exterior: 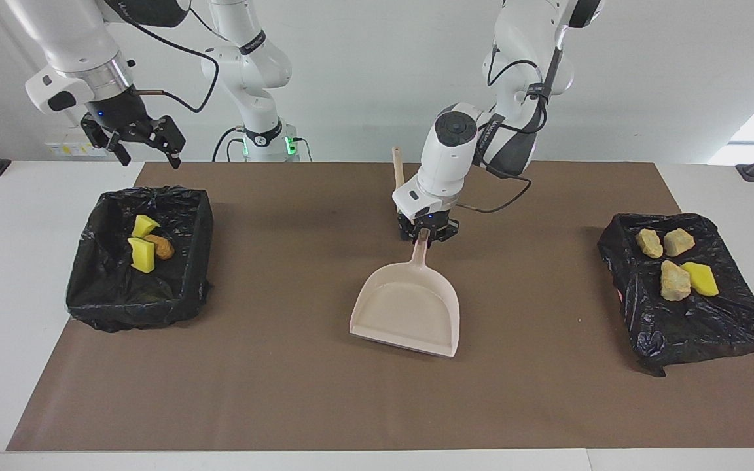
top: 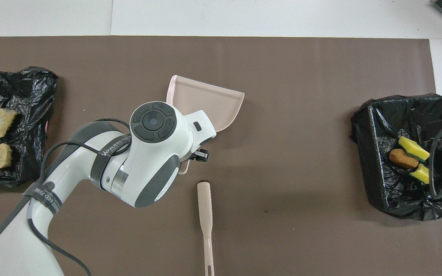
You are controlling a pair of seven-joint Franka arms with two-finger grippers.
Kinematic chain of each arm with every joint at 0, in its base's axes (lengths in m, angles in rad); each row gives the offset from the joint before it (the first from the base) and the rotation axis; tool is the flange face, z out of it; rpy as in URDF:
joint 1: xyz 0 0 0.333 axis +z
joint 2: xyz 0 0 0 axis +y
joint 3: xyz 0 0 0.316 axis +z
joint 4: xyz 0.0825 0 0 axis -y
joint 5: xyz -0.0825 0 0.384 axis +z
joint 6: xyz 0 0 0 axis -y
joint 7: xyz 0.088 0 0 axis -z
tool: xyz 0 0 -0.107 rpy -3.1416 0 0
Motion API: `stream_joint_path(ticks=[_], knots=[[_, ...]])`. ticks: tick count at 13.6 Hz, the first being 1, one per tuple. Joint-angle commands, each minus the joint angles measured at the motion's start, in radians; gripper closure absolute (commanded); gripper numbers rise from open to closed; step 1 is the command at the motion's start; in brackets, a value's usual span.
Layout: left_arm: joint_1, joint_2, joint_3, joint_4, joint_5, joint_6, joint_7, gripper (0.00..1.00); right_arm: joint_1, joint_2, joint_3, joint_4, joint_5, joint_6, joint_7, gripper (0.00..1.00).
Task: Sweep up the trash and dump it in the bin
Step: 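Lower the dustpan onto the table and open the left gripper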
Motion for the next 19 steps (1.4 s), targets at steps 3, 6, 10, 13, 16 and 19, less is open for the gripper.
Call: stream_joint_path(ticks=[3, 6, 10, 13, 16, 19], knots=[[-0.082, 0.079, 0.024, 0.004, -0.001, 0.064, -0.095, 1.0, -0.005, -0.019, 0.002, -0.02, 0.022, 0.004, 0.006, 0.0], [-0.087, 0.093, 0.024, 0.011, 0.0, 0.073, -0.118, 1.0, -0.005, -0.019, 0.002, -0.02, 0.022, 0.004, 0.006, 0.0], [-0.078, 0.093, 0.024, 0.009, -0.001, 0.082, -0.178, 0.11, -0.005, -0.019, 0.002, -0.02, 0.022, 0.004, 0.006, 0.0], [-0.065, 0.053, 0.035, 0.012, -0.001, 0.021, -0.192, 0.0, -0.005, -0.019, 0.002, -0.02, 0.022, 0.004, 0.008, 0.0], [0.002, -0.016, 0.036, 0.017, -0.001, -0.054, -0.178, 0.0, -0.005, -0.019, 0.002, -0.02, 0.022, 0.004, 0.008, 0.0], [0.105, -0.108, 0.035, 0.017, -0.001, -0.152, -0.114, 0.0, -0.005, -0.019, 0.002, -0.02, 0.022, 0.004, 0.008, 0.0]])
